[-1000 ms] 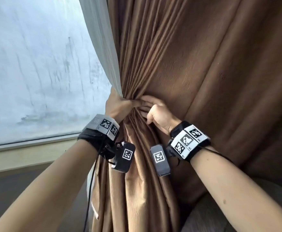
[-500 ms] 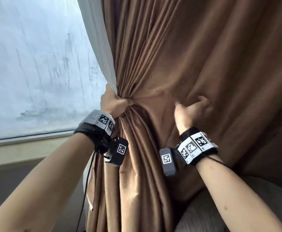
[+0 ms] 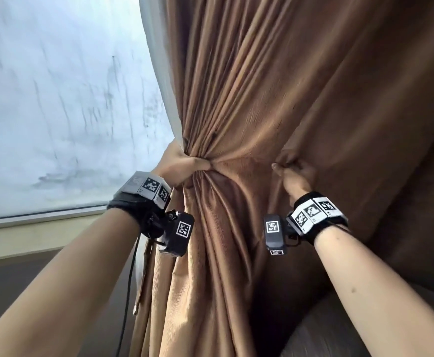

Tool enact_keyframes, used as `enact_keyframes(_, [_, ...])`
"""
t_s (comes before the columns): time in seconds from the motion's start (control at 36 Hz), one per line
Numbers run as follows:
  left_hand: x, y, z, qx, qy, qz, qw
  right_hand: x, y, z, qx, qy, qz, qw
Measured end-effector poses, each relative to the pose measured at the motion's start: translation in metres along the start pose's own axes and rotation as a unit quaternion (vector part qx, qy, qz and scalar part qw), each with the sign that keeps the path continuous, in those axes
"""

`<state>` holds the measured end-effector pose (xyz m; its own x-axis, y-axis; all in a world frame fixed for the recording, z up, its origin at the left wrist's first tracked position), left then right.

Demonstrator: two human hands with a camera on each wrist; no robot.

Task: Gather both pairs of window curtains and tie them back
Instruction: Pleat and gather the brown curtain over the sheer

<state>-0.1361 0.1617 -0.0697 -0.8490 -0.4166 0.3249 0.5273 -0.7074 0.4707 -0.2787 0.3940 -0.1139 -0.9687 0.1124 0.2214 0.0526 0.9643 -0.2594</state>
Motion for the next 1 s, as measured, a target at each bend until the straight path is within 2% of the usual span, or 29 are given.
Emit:
enact_keyframes(0.14, [0.005, 0.0, -0.004, -0.012, 0.0, 0.004, 1.0, -0.013, -0.016, -0.001, -0.078, 0.037, -0.003, 0.996])
enact_keyframes(0.25, [0.009, -0.006, -0.005, -0.02, 0.002, 0.004, 1.0, -0.034, -0.041, -0.011, -0.05, 0.024, -0.068, 0.996])
enact_keyframes(0.36, [0.013, -0.01, -0.007, -0.031, 0.001, 0.025, 0.999, -0.051, -0.06, -0.023, -0.079, 0.074, -0.117, 0.987])
enact_keyframes(0.42, [0.015, -0.01, -0.009, -0.027, 0.01, 0.043, 0.999, -0.054, -0.064, -0.021, -0.12, 0.106, -0.107, 0.981])
enact_keyframes(0.5, [0.018, -0.01, -0.011, -0.015, 0.022, 0.074, 0.997, -0.058, -0.06, -0.021, -0.208, 0.144, -0.047, 0.966])
enact_keyframes(0.58, [0.02, -0.014, -0.013, -0.003, 0.033, 0.09, 0.995, -0.071, -0.064, -0.026, -0.252, 0.154, -0.051, 0.954])
enact_keyframes(0.67, [0.02, -0.02, -0.013, 0.003, 0.026, 0.094, 0.995, -0.086, -0.077, -0.028, -0.278, 0.2, -0.086, 0.936])
enact_keyframes(0.75, [0.021, -0.024, -0.013, 0.003, 0.021, 0.099, 0.995, -0.095, -0.087, -0.026, -0.305, 0.186, -0.16, 0.92])
enact_keyframes(0.83, [0.02, -0.026, -0.013, -0.022, 0.024, 0.081, 0.996, -0.101, -0.087, -0.031, -0.28, 0.187, -0.213, 0.917])
enact_keyframes(0.89, [0.02, -0.026, -0.013, -0.068, 0.026, 0.045, 0.996, -0.1, -0.088, -0.034, -0.257, 0.182, -0.237, 0.919])
enact_keyframes(0.94, [0.02, -0.026, -0.009, -0.103, 0.022, 0.0, 0.994, -0.094, -0.089, -0.036, -0.239, 0.16, -0.249, 0.925])
enact_keyframes(1.0, [0.019, -0.025, 0.0, -0.078, -0.009, -0.029, 0.996, -0.087, -0.091, -0.033, -0.197, 0.12, -0.261, 0.937])
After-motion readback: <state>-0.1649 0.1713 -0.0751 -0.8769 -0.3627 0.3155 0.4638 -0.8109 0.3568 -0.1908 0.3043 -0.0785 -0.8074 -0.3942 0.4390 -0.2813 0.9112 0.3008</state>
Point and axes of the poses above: each hand's wrist, its own x-axis towards the middle knuckle, its own y-axis out of the back of the hand, z = x × y, the point moved 5 cm from there along x, towards the middle knuckle, and after that the axes turned 12 degrees about x, right-handed, at the moved point
